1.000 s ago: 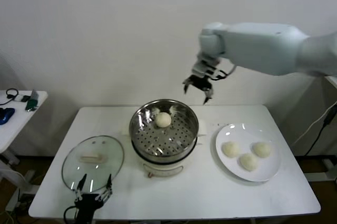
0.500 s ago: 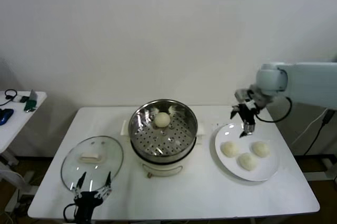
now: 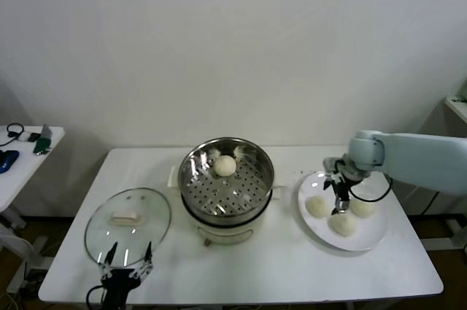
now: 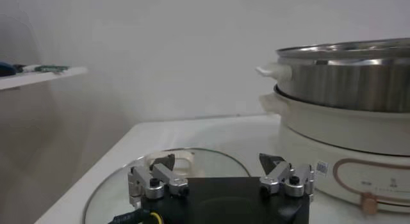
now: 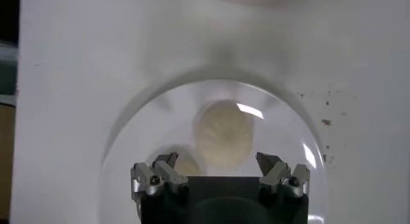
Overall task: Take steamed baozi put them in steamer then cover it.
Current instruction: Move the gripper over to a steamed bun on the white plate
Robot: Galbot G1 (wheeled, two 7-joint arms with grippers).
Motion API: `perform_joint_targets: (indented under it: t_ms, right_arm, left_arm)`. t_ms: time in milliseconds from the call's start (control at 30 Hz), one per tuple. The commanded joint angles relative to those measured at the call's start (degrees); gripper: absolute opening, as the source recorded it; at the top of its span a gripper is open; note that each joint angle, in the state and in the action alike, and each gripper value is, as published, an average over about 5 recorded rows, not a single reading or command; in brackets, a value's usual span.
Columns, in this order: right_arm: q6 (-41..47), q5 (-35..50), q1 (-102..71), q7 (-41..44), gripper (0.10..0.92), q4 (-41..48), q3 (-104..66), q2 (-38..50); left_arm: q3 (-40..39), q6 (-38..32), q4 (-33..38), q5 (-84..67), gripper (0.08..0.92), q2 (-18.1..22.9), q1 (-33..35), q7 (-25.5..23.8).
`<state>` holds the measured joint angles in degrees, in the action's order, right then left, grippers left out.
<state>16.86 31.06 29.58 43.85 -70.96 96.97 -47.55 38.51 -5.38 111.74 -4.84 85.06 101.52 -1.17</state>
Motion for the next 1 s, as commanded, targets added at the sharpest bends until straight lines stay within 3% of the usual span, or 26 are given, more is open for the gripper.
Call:
perform_joint_targets:
  t_ms: [33, 467, 800, 1000]
  right_arm:
    - [0.7, -1.9, -10.0, -0.7, 0.823, 8.7, -9.9, -2.8]
    - [0.6, -2.4, -9.4, 2.5, 0.793, 8.9, -8.4, -3.1]
    - [-0.9, -2.2, -6.3, 5.0, 0.666, 8.6, -6.9, -3.3]
    - [-2.0, -1.7, -2.7, 6.9, 0.637, 7.8, -5.3, -3.6]
  left_arm:
    - [0.0, -0.1, -0.3, 0.1, 0.823, 0.0, -0.1, 0.0]
    - [-0.1, -0.1, -0.4, 0.2, 0.823, 0.1, 0.3, 0.1]
    - [-0.5, 0.1, 0.0, 0.5, 0.823, 0.2, 0.1, 0.2]
    - [-0.4, 0.2, 0.1, 0.4, 0.823, 0.3, 0.2, 0.3]
